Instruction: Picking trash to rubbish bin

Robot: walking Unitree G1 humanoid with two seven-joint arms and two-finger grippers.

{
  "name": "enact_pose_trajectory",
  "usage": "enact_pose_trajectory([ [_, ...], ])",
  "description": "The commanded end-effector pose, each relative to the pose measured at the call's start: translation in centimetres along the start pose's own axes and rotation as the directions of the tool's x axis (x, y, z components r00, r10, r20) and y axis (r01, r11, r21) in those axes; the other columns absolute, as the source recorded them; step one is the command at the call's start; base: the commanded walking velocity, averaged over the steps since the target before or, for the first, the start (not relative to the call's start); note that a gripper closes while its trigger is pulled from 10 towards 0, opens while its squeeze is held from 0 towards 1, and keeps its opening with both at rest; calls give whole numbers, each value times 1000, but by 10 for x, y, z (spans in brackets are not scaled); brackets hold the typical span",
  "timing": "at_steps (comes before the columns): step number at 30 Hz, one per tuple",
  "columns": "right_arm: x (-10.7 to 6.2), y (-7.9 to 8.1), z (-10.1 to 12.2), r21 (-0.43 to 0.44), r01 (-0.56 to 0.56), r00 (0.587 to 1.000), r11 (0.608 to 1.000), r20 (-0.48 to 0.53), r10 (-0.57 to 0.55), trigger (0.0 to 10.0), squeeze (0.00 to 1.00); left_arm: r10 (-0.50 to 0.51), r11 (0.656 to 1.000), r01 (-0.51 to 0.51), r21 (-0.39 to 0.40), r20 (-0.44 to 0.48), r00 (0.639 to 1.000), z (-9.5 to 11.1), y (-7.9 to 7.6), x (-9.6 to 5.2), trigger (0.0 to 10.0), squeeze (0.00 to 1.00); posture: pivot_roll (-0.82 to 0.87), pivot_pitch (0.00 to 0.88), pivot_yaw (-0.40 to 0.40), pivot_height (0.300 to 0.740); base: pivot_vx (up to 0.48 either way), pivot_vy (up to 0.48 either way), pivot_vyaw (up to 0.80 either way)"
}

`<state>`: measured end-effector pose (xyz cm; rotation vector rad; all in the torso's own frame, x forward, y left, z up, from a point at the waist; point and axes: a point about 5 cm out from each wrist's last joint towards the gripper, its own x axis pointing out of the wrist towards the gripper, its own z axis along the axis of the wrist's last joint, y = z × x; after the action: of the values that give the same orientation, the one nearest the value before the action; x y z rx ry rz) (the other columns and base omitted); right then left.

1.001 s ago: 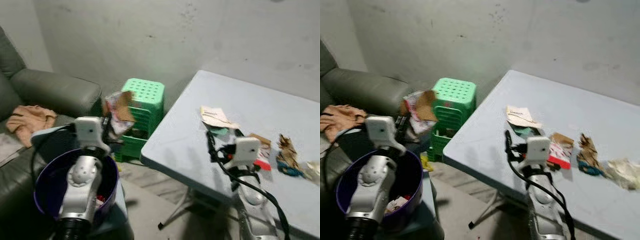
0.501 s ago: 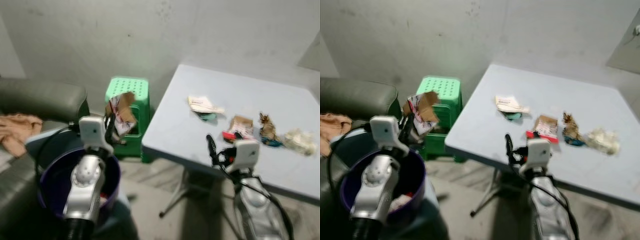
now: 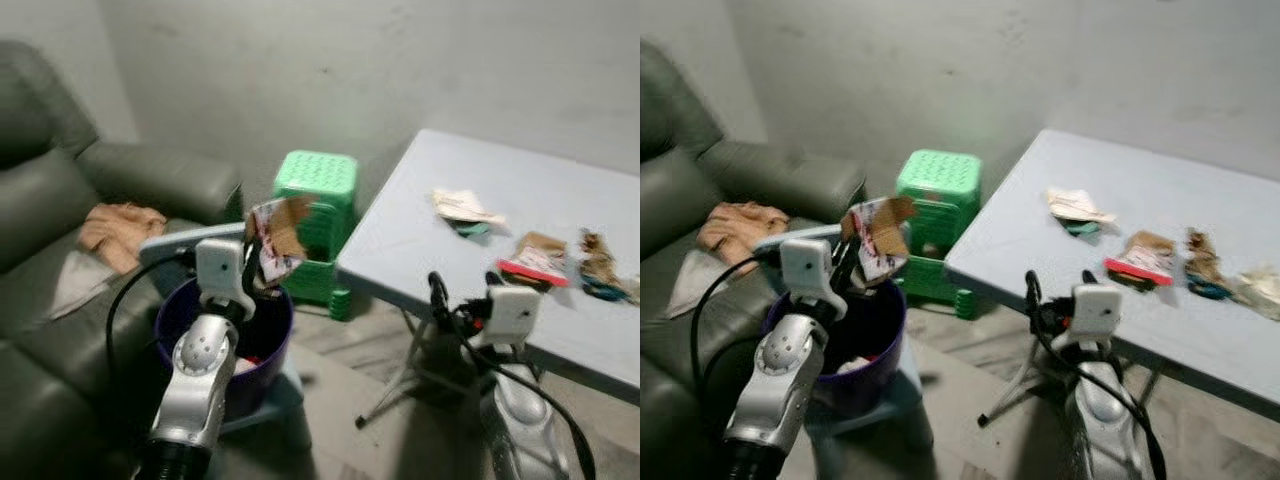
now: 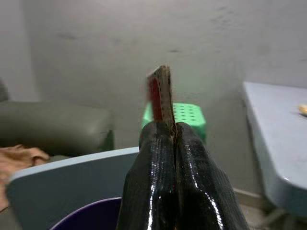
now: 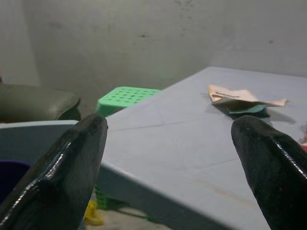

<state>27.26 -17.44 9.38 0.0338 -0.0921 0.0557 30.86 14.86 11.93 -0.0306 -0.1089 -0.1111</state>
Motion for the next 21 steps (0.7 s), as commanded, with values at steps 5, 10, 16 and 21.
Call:
enact_pose_trajectory([
  [5,2,-6,6,-13,-5,1000,1000,12,5,10000,0,12,1000,-12,-23,10,1000,5,-1,3,10000,0,38,0,-53,740,0,0,0],
  [10,3,-6,6,-63,-22,1000,998,6,22,10000,0,25,1000,-25,-14,0,1000,2,1,0,10000,0,46,0,-59,740,0,0,0],
  [16,5,-3,6,-65,-51,999,997,-4,51,10000,0,40,999,-40,-23,-9,999,1,2,-2,10000,0,59,0,-70,740,0,0,533],
  [21,6,-2,5,-69,-60,998,996,-10,59,10000,0,49,999,-49,-15,-9,999,1,1,-3,10000,0,65,0,-74,740,0,0,800],
])
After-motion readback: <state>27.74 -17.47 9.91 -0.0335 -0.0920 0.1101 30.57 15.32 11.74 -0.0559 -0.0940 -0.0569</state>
